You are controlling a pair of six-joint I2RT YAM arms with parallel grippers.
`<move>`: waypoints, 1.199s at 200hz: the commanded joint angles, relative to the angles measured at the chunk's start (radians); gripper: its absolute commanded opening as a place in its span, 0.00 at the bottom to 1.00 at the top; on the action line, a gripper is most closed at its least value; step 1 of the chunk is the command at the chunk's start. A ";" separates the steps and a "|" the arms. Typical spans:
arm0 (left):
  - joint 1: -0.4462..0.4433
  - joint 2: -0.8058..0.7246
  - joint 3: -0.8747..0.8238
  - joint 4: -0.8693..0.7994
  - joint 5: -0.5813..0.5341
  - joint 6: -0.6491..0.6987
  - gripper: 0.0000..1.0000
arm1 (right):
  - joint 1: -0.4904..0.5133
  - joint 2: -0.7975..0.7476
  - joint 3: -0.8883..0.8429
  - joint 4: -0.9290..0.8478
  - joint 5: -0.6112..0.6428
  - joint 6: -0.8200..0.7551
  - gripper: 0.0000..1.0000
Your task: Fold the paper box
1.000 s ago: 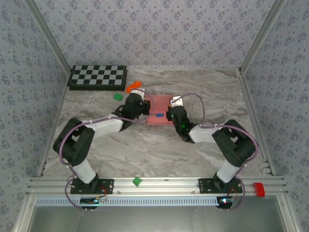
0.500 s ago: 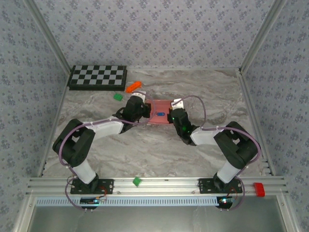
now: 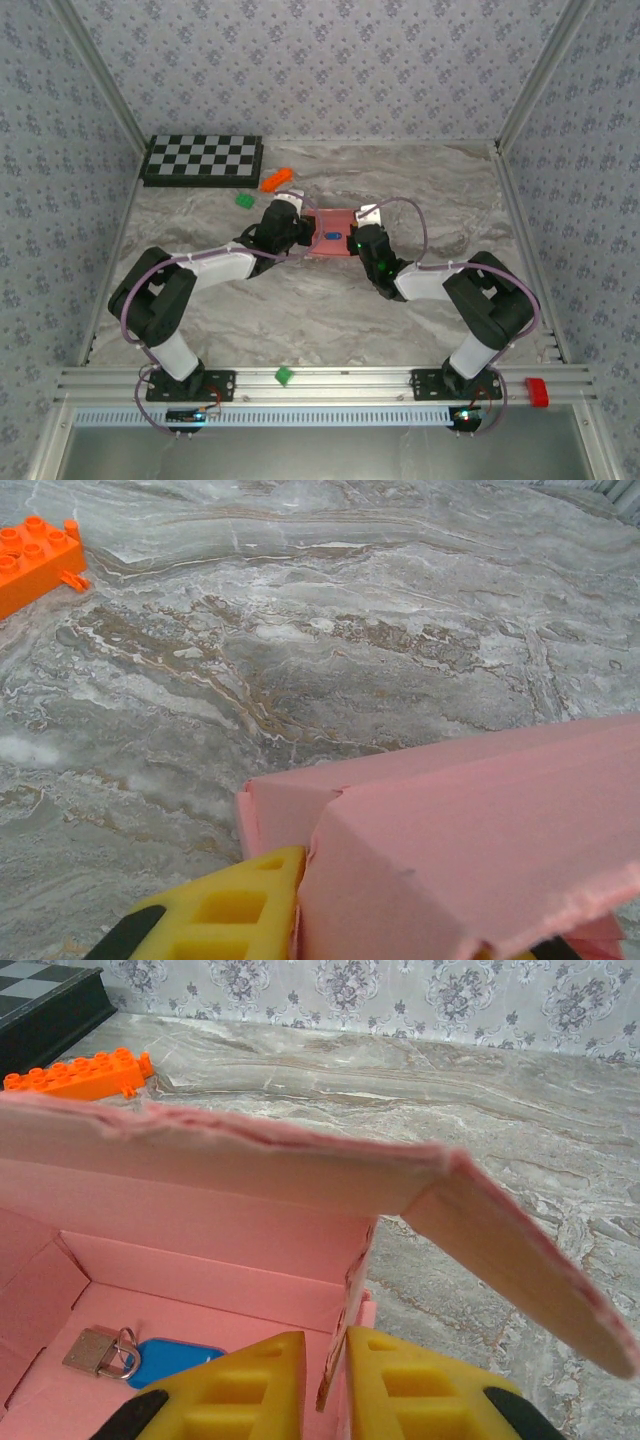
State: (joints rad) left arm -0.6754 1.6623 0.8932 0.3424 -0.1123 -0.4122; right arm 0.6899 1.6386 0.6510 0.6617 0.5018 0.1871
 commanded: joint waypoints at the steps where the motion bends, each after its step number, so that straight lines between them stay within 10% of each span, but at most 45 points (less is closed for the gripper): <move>1: -0.009 -0.022 0.001 0.031 0.036 -0.005 0.17 | 0.011 -0.003 -0.011 -0.005 0.010 0.020 0.19; 240: -0.022 -0.036 -0.108 0.069 0.014 -0.014 0.14 | 0.019 -0.048 -0.093 -0.033 0.010 0.087 0.19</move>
State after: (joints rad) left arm -0.6903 1.6623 0.7864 0.3882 -0.0944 -0.4133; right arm 0.7010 1.6161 0.5770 0.6537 0.5014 0.2481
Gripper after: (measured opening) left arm 0.137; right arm 0.188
